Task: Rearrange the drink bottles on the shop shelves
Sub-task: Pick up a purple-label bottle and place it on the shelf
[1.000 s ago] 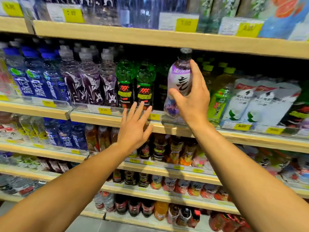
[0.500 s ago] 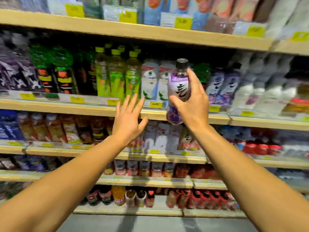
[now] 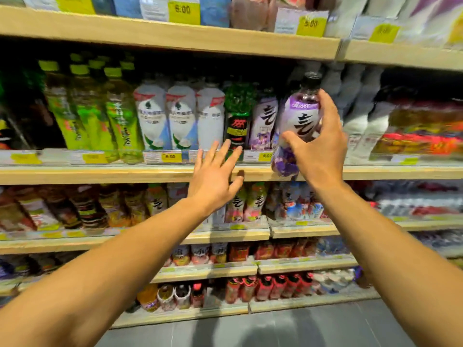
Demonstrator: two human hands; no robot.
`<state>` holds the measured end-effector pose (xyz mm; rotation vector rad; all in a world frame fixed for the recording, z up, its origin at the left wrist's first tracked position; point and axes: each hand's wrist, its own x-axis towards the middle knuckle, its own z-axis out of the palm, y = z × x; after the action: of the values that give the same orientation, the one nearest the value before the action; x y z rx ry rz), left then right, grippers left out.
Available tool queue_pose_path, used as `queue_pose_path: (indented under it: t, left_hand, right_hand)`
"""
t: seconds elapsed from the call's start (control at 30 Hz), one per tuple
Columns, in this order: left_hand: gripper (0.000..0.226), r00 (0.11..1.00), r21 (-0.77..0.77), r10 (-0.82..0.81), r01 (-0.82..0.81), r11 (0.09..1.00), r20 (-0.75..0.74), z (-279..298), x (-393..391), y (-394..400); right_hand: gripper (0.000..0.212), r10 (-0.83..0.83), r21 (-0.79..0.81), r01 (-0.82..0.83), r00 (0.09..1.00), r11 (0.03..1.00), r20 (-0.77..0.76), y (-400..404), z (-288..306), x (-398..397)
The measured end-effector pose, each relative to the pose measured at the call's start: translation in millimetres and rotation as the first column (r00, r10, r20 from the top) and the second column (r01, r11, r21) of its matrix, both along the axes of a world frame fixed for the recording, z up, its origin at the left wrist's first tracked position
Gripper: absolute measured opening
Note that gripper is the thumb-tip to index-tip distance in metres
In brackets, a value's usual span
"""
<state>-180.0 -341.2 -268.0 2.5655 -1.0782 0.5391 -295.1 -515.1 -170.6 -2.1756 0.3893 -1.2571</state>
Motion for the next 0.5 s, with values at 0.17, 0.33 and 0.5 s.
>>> queue_pose_path:
  t: [0.17, 0.33, 0.5]
  left_hand:
    - [0.07, 0.997, 0.042, -0.07, 0.069, 0.997, 0.019, -10.9, 7.9, -37.1]
    - [0.074, 0.993, 0.111, -0.06, 0.048, 0.993, 0.1, -21.2, 14.2, -60.7]
    - [0.074, 0.989, 0.183, -0.042, 0.015, 0.983, 0.144, -30.0, 17.8, -69.7]
  right_hand:
    - [0.082, -0.052, 0.027, 0.049, 0.995, 0.998, 0.081, -24.2, 1.1, 10.1]
    - [0.083, -0.077, 0.02, 0.076, 0.99, 0.997, 0.117, -36.7, 3.6, 26.5]
    - [0.083, -0.053, 0.025, 0.05, 0.99, 0.998, 0.134, -44.1, 4.6, 40.4]
